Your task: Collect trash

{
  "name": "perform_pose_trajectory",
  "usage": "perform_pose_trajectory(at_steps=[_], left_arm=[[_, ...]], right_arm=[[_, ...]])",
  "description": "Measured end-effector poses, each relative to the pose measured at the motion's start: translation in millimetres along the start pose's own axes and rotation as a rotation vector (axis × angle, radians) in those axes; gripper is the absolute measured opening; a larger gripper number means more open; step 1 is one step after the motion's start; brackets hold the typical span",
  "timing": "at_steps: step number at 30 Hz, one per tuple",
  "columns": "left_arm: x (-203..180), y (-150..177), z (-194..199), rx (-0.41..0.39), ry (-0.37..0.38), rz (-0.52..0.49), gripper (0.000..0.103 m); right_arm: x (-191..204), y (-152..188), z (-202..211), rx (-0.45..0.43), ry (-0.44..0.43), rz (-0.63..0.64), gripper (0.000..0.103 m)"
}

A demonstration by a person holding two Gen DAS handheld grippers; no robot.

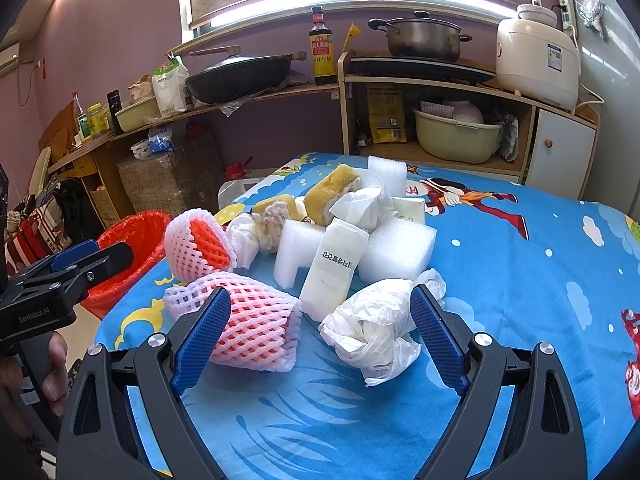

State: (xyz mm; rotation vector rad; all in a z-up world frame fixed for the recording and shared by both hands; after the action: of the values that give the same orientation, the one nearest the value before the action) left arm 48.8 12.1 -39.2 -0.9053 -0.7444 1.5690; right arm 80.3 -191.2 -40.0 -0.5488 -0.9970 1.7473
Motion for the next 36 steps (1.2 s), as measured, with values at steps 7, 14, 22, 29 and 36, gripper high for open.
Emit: perform_pose_trajectory(at_steps=[7,14,22,29,36], left_arm=[[2,3,-4,0.023,0.006,0.011,0.098],[5,5,-10,0.036,0.005,0.018,0.098],[15,0,-24,0.053,-0.007,0.042,0.098],[20,-4,-50,0.083,0.004,0.064,0.098],[20,-8,-71,0.108,0.021,0.080,0.098]], right_arm=[[-2,4,-3,0.010,0.006,-0.004,0.085],[-14,8,-9,0.034,0.028,-0.024,0.085],[-40,9,-25,0.079,0.064,-0.070,0.085],[-49,12,-46,0.127,0.062,-0.088,0.085],[-49,21,-73,0.191,0.043,-0.094,0.085]])
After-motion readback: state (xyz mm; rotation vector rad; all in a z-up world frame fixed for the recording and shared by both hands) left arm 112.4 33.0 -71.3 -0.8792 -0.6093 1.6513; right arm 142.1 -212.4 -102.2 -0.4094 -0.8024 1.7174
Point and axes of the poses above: each gripper's, at about its wrist camera, not at the fingertips, and z roughly against the way its jaws point, x to its left, y to its underside, the point moved 6 cm from there along -z, roughly the way its jaws point, and after that the axes turned 3 degrees about -x, right-handed, at the moved point
